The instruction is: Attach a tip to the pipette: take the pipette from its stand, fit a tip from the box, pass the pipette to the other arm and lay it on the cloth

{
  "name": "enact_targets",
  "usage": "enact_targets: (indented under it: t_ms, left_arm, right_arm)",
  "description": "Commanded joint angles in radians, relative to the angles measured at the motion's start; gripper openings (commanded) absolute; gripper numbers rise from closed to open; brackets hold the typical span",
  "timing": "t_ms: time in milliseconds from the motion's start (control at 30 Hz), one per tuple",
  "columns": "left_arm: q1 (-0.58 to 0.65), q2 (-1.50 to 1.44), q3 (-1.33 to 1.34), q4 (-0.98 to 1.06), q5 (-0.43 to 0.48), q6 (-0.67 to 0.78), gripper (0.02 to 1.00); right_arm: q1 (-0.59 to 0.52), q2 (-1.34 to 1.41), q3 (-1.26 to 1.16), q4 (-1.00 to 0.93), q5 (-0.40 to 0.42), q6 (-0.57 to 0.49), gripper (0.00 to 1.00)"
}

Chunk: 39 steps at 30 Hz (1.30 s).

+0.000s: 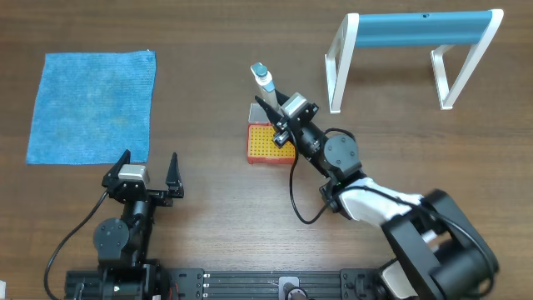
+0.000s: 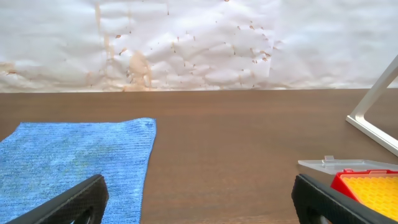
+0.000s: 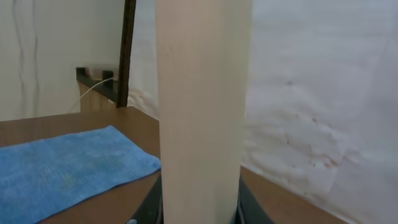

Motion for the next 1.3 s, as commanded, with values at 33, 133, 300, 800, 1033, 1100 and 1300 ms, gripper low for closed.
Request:
enact_targets:
  t_ms: [33,133,300,800,1033,1100,1300]
  left_arm:
    - [-0.001,-0.005,-0.003,-0.005,-0.008,0.003,0.954]
    - [-0.001,-0.005,-0.003,-0.005,-0.008,0.003,0.952]
    - [-0.001,-0.005,-0.003,-0.005,-0.007,0.003,0.952]
    - [-0.001,-0.006,-0.003,-0.005,-0.007,0.003,0.952]
    - [-0.001,-0.005,-0.003,-0.005,-0.008,0.002,0.952]
    - [-0.001,-0.005,-0.003,-0.005,-0.008,0.003,0.952]
    - [-0.001,-0.005,-0.003,-0.005,-0.008,0.002,0.952]
  right_arm:
    - [0.001,0.132,0.013,0.166,-0.023,0.128,0.08]
    - [0.002,0.179,0.023,0.161,-0.026,0.174,0.08]
    - [0.002,0.204,0.023,0.161,-0.025,0.19,0.077]
    - [0.002,0.235,0.023,0.136,-0.025,0.19,0.08]
    - [0.001,0.235,0.024,0.115,-0.025,0.181,0.08]
    - [0.001,0.235,0.024,0.115,-0.025,0.178,0.08]
    - [0.001,0.235,0.024,0.109,-0.025,0.17,0.08]
